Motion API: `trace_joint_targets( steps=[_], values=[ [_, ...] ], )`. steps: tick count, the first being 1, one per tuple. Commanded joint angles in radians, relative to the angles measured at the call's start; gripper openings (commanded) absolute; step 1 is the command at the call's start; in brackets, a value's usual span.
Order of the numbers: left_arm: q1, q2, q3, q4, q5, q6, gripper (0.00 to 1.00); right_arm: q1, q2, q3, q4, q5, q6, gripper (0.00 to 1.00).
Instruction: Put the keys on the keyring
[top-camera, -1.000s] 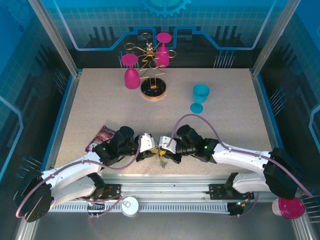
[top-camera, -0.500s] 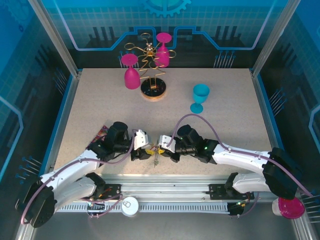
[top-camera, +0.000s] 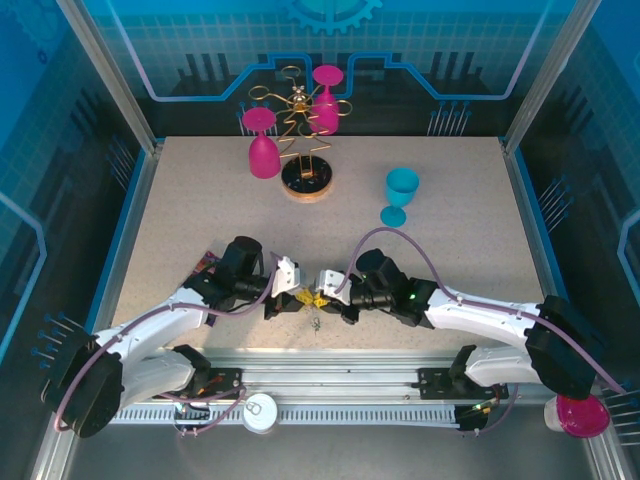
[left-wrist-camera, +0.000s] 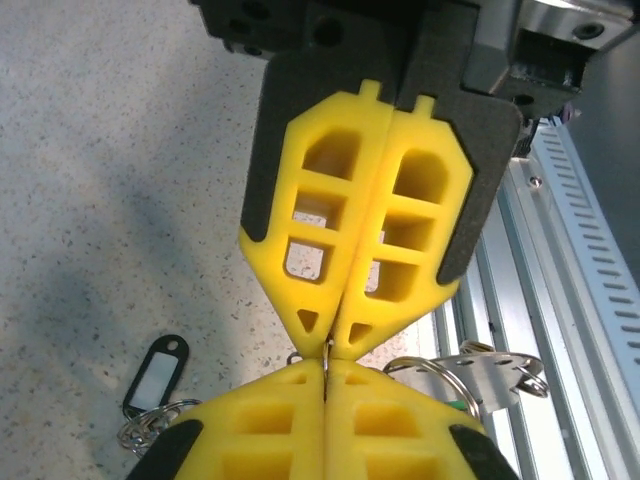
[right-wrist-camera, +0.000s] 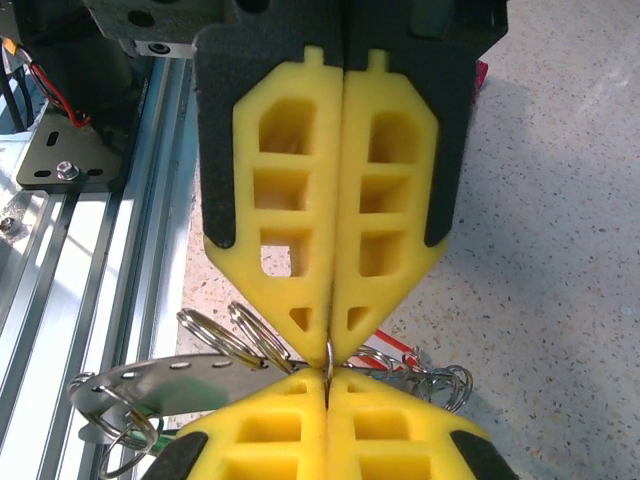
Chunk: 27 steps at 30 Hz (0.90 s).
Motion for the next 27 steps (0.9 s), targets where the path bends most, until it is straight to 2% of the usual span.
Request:
trace_joint_targets(
  steps=[1,4,5,8,15,21,24,27],
  values=[
    [0.010,0.008,0.032,0.001,0.037,0.031,0.00,-0.018,-0.039,-0.032,0.126,-0.056,0.048,0.00],
    [0.015,-0.012,-0.006,0.093,0.050,-0.001,0.00,-0.069,-0.061,-0.117,0.284,-0.107,0.130,0.19],
    [0.015,-0.019,-0.022,0.139,0.057,-0.017,0.00,-0.081,-0.063,-0.142,0.327,-0.118,0.142,0.21],
    [0.014,-0.037,-0.064,0.238,0.064,-0.052,0.00,-0.094,-0.057,-0.192,0.411,-0.133,0.156,0.23],
    [0.015,-0.031,-0.074,0.267,0.079,-0.069,0.00,-0.096,-0.022,-0.211,0.491,-0.157,0.179,0.25],
    [0.015,-0.025,-0.077,0.286,0.088,-0.083,0.00,-0.096,0.012,-0.205,0.539,-0.161,0.187,0.22],
    [0.015,-0.029,-0.082,0.303,0.097,-0.095,0.00,-0.096,0.033,-0.198,0.567,-0.165,0.194,0.17],
    [0.014,-0.028,-0.086,0.309,0.106,-0.101,0.00,-0.100,0.047,-0.195,0.606,-0.173,0.205,0.05]
  ],
)
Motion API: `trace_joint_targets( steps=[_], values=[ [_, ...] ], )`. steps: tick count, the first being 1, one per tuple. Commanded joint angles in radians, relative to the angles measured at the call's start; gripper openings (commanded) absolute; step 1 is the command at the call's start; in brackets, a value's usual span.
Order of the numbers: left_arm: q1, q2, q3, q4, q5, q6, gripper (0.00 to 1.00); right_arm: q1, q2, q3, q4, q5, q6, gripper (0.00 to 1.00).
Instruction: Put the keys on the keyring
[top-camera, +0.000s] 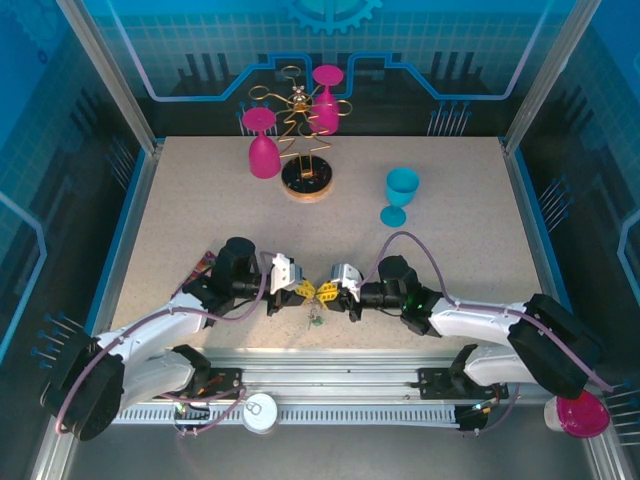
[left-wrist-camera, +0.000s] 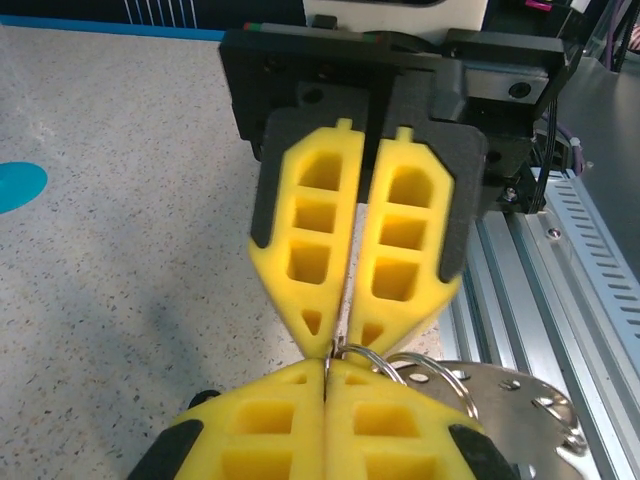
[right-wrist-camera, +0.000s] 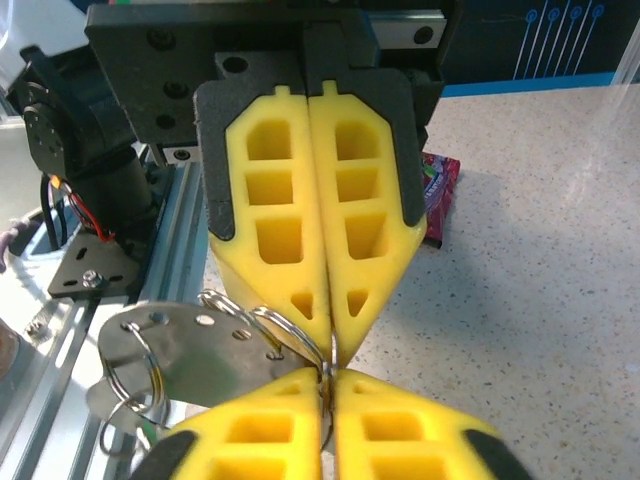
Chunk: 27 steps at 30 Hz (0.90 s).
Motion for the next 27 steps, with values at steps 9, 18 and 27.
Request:
trace_joint_targets(
  steps=[9,18,27],
  values=[
    [-0.003,-0.015,0.048,-0.099,-0.041,0.058,0.24,-0.005,-0.068,0.111,-0.288,-0.018,-0.119,0.00],
    [-0.015,0.022,0.141,-0.221,-0.051,0.127,0.20,0.050,-0.040,0.340,-0.739,0.073,-0.293,0.00],
    [-0.032,0.060,0.174,-0.273,-0.064,0.175,0.00,0.055,-0.078,0.386,-0.738,0.032,-0.271,0.00]
  ],
)
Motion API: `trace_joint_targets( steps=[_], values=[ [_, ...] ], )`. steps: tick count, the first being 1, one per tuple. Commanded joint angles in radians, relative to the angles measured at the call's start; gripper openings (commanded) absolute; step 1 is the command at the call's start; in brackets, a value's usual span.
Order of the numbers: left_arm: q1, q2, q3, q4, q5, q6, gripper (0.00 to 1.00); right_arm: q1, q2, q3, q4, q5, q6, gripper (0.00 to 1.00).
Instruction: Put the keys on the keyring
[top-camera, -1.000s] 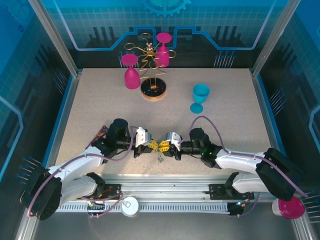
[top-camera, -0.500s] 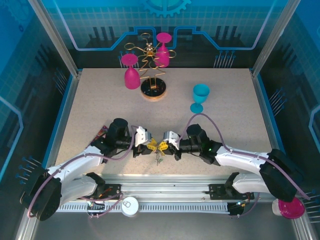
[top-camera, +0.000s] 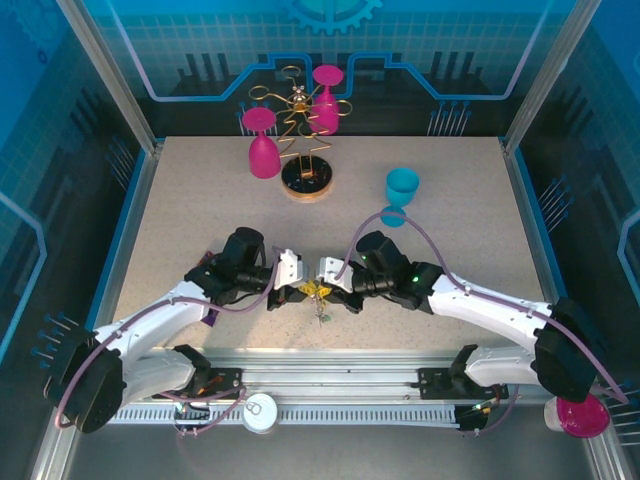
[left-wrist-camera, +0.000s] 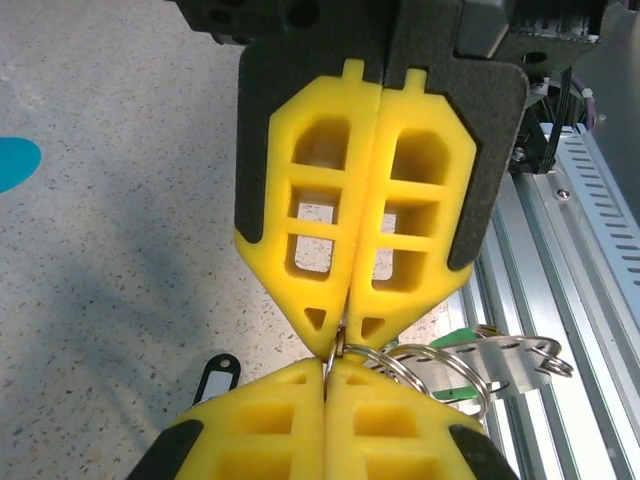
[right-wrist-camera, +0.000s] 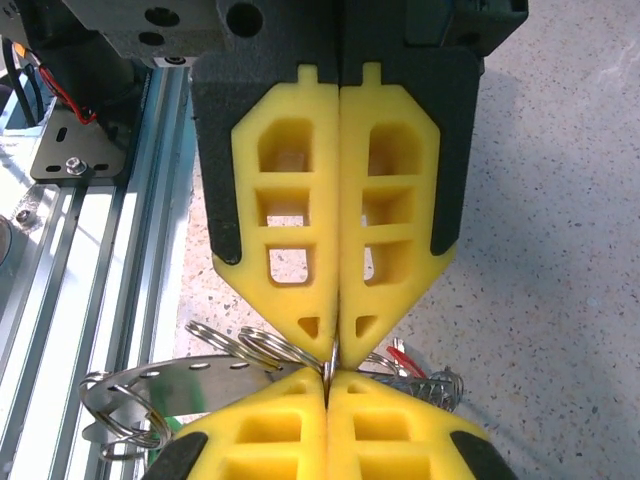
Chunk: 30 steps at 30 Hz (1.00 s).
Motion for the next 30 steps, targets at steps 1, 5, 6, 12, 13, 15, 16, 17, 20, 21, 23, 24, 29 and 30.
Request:
trace_joint_targets(
  steps=[1,5,6,12,13,15,16,17,20,21,23,24,29,30],
  values=[
    [-0.011,0.011,0.018,0.010,-0.006,0.019,0.00,0.013,-0.058,-0.006,0.083,-0.073,0.021,0.00],
    [-0.009,-0.024,-0.038,0.144,-0.002,-0.043,0.00,-0.050,-0.117,-0.131,0.227,-0.092,0.129,0.24],
    [-0.010,-0.031,-0.054,0.178,0.003,-0.059,0.00,-0.060,-0.124,-0.157,0.254,-0.099,0.142,0.26],
    [-0.009,-0.038,-0.116,0.326,0.020,-0.139,0.00,-0.080,-0.110,-0.240,0.342,-0.110,0.185,0.31],
    [-0.009,-0.039,-0.125,0.343,0.023,-0.150,0.00,-0.081,-0.106,-0.250,0.351,-0.106,0.192,0.31],
    [-0.010,-0.037,-0.140,0.370,0.024,-0.162,0.00,-0.084,-0.101,-0.265,0.370,-0.095,0.204,0.31],
    [-0.009,-0.038,-0.145,0.379,0.028,-0.166,0.00,-0.087,-0.100,-0.269,0.376,-0.094,0.209,0.31],
    [-0.009,-0.038,-0.146,0.383,0.030,-0.169,0.00,-0.086,-0.100,-0.272,0.377,-0.091,0.215,0.30],
    [-0.009,-0.035,-0.148,0.393,0.039,-0.174,0.00,-0.086,-0.101,-0.276,0.422,-0.085,0.222,0.29],
    [-0.010,-0.035,-0.151,0.399,0.041,-0.179,0.00,-0.087,-0.100,-0.278,0.433,-0.084,0.221,0.29],
    [-0.009,-0.035,-0.154,0.405,0.046,-0.184,0.00,-0.086,-0.094,-0.276,0.450,-0.085,0.223,0.28],
    [-0.010,-0.033,-0.155,0.406,0.050,-0.186,0.00,-0.087,-0.091,-0.276,0.460,-0.087,0.224,0.28],
    [-0.010,-0.031,-0.155,0.410,0.059,-0.189,0.00,-0.087,-0.071,-0.273,0.498,-0.099,0.231,0.22],
    [-0.010,-0.029,-0.154,0.410,0.061,-0.190,0.00,-0.087,-0.068,-0.273,0.505,-0.099,0.232,0.21]
  ],
)
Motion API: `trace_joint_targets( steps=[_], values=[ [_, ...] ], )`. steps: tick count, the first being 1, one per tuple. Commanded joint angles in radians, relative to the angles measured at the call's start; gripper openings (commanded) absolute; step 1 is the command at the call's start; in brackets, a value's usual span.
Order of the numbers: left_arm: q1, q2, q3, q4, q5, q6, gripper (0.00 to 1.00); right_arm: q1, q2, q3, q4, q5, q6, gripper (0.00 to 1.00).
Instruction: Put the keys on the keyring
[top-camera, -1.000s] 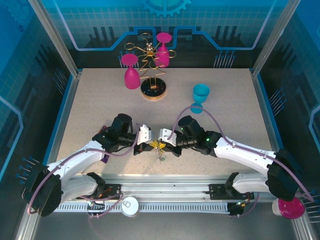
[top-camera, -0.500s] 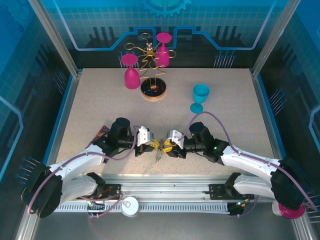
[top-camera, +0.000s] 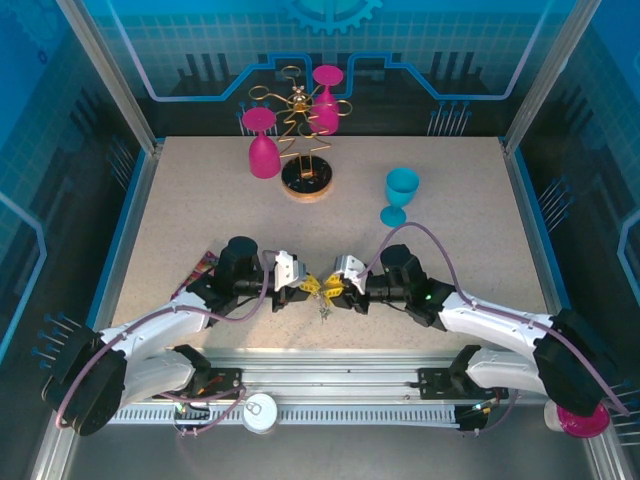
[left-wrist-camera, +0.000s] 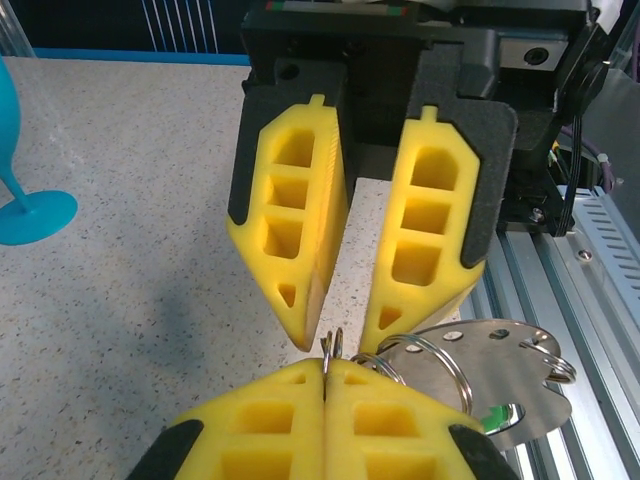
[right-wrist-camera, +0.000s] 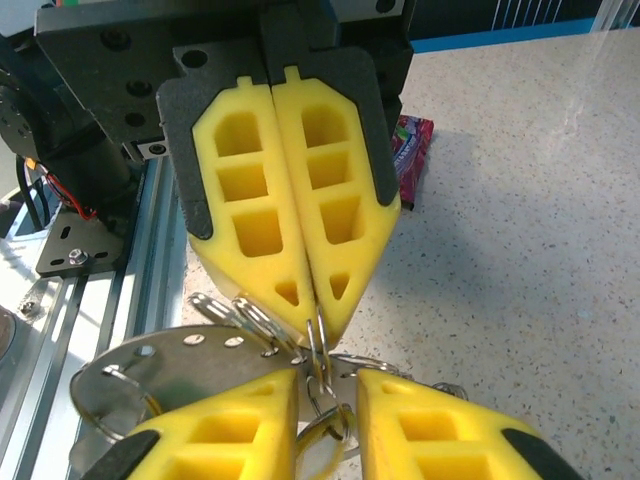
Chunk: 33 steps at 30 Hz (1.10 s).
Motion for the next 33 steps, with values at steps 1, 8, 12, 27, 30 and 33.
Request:
trace_joint_targets(
  steps=[1,8,12,27,30,33],
  values=[
    [-0.001,-0.009,-0.010,0.042,0.053,-0.008,0.00,-0.011,0.012,-0.007,0.070,-0.020,0.011,0.19],
    [0.001,-0.004,-0.012,0.058,0.069,-0.020,0.00,-0.012,0.042,0.002,0.099,-0.038,0.003,0.15],
    [0.002,-0.003,-0.011,0.065,0.068,-0.030,0.00,-0.012,0.052,0.021,0.090,-0.071,-0.009,0.00],
    [-0.003,0.014,0.118,-0.240,-0.041,0.120,0.24,0.078,0.102,0.341,-0.602,0.070,-0.305,0.00],
    [-0.012,0.025,0.142,-0.279,-0.051,0.144,0.23,0.095,0.131,0.422,-0.667,0.084,-0.314,0.00],
    [-0.017,0.031,0.154,-0.298,-0.052,0.155,0.14,0.105,0.140,0.463,-0.687,0.080,-0.305,0.00]
  ],
)
